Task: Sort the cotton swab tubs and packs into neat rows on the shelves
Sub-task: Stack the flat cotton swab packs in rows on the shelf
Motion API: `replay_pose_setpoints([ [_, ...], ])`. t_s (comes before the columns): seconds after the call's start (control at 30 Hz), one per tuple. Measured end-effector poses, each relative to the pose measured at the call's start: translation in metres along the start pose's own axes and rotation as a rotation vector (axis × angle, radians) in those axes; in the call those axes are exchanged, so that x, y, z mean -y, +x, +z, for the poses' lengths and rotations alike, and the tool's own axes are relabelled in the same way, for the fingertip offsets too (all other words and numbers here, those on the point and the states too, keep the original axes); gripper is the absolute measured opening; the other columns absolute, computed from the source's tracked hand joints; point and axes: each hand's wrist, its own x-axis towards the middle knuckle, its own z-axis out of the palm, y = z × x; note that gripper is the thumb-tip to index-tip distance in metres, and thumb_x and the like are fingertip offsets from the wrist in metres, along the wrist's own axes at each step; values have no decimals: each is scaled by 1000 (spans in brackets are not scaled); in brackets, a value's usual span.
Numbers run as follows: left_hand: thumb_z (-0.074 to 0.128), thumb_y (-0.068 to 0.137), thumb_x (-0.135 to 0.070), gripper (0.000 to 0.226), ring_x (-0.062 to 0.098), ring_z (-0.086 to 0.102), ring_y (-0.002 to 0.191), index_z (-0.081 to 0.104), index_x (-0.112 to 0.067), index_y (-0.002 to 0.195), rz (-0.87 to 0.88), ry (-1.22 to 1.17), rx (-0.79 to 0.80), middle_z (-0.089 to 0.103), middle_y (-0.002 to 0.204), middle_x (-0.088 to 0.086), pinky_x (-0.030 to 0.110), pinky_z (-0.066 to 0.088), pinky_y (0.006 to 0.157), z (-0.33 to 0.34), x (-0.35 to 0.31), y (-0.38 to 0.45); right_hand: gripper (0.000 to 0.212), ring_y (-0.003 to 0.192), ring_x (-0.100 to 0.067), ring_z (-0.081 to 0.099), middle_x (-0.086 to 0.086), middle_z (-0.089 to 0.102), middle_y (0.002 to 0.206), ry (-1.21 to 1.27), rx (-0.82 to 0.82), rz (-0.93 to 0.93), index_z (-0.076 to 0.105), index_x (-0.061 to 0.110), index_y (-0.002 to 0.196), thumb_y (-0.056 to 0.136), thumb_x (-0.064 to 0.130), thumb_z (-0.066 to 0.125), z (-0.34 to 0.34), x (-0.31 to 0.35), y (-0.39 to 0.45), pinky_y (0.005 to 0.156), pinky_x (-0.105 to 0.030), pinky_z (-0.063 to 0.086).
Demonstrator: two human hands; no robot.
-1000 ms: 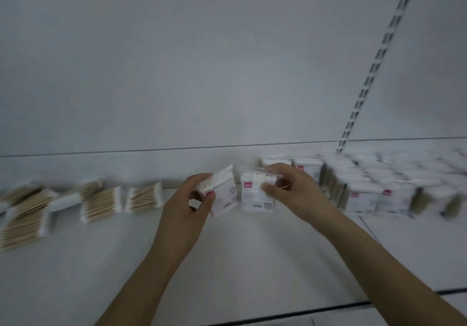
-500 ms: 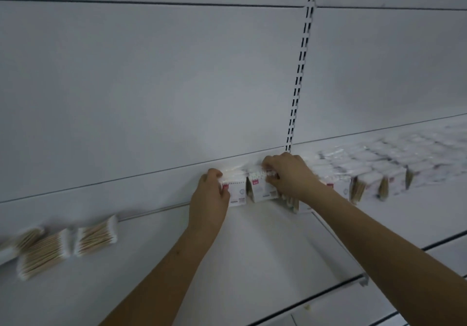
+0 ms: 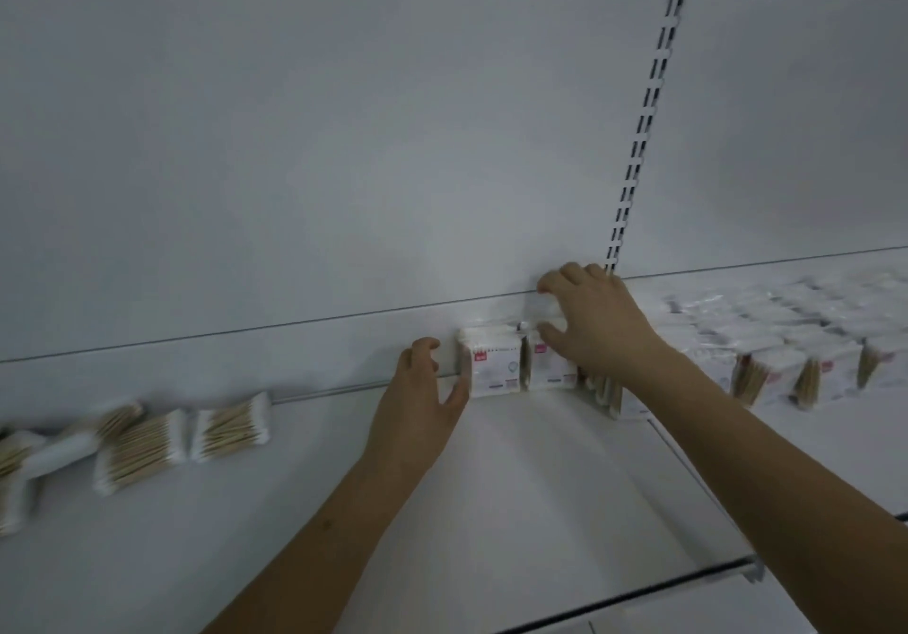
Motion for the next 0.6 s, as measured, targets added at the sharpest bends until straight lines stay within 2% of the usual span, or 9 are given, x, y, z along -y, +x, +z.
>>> replay_pose_setpoints([
  [0.13,61,95,-34,50,13,54,116,42,-24,140,-5,81,-4,50,130,-1,22,42,89,-27,13,-38,42,108,-26,52,-5,56,122,314,-297,-119,56,13,126,90,34,63,-2,60,15,90,-38,44],
  [0.23,60,95,-36,48,11,47,123,45,-24,140,-44,155,-40,47,133,-5,18,37,92,-52,28,-61,42,110,-20,51,-3,55,125,494,-352,-226,55,13,129,93,34,60,7,121,23,91,-30,44],
  [0.37,59,96,-37,42,9,42,120,50,-25,135,-116,252,-111,45,132,-7,14,32,89,-84,54,-94,43,114,-18,49,-1,51,129,672,-325,-335,52,13,133,96,36,55,20,190,29,92,-29,43],
  [0.5,59,96,-37,37,8,42,116,54,-27,131,-212,284,-182,46,129,-10,17,35,94,-111,76,-132,44,117,-16,46,0,50,132,732,-247,-429,50,15,137,98,36,55,34,245,33,93,-27,41],
  [0.6,61,95,-34,35,12,45,116,57,-24,128,-272,310,-260,48,128,-7,21,38,97,-129,90,-146,45,117,-17,49,-1,51,132,721,-168,-494,49,15,137,96,34,57,49,271,35,94,-31,44],
])
